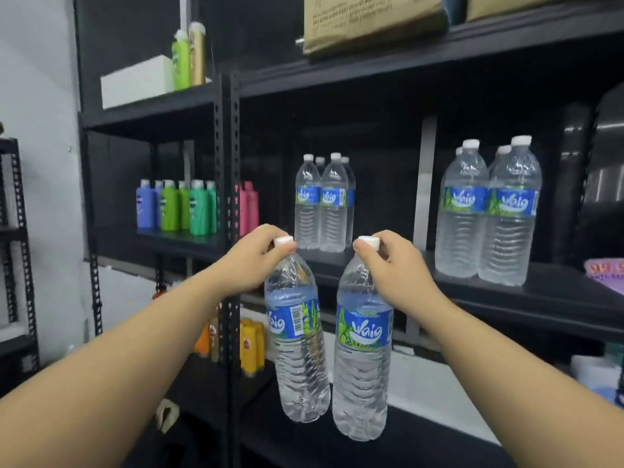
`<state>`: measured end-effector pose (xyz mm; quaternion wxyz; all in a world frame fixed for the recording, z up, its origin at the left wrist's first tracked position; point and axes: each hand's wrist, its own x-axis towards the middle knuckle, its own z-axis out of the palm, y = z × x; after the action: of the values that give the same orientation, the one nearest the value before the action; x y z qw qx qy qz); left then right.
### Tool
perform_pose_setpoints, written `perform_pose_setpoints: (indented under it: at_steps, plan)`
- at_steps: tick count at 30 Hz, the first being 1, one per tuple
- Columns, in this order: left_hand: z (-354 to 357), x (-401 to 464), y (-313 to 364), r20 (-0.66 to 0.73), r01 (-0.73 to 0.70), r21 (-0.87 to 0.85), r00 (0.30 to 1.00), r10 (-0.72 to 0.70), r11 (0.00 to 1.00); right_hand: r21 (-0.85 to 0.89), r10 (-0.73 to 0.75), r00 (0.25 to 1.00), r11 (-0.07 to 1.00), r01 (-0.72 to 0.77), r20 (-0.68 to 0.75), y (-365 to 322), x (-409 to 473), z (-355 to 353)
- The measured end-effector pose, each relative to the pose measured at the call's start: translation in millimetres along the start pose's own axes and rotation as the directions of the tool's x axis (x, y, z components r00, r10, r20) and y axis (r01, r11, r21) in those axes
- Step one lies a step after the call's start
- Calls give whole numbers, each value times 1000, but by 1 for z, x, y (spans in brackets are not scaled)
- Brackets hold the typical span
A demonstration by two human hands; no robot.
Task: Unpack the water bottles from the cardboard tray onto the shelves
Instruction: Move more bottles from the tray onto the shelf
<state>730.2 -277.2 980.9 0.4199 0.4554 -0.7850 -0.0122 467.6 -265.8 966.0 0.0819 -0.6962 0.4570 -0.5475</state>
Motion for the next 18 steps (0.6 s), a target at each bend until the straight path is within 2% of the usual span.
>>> perform_pose_setpoints:
  at_steps: [5,10,18]
  plan:
    - [-42,84,-1,-62,-94,21,994,95,995,16,-65,995,998,66,-78,-22,75,9]
    - [-71,165,-7,-99,-145,-32,985,141,989,-86,-126,976,990,112,-179,-46,151,19]
    - [-74,273,-41,-104,-208,-69,974,200,976,-148,-142,957,983,107,-251,-49,258,34]
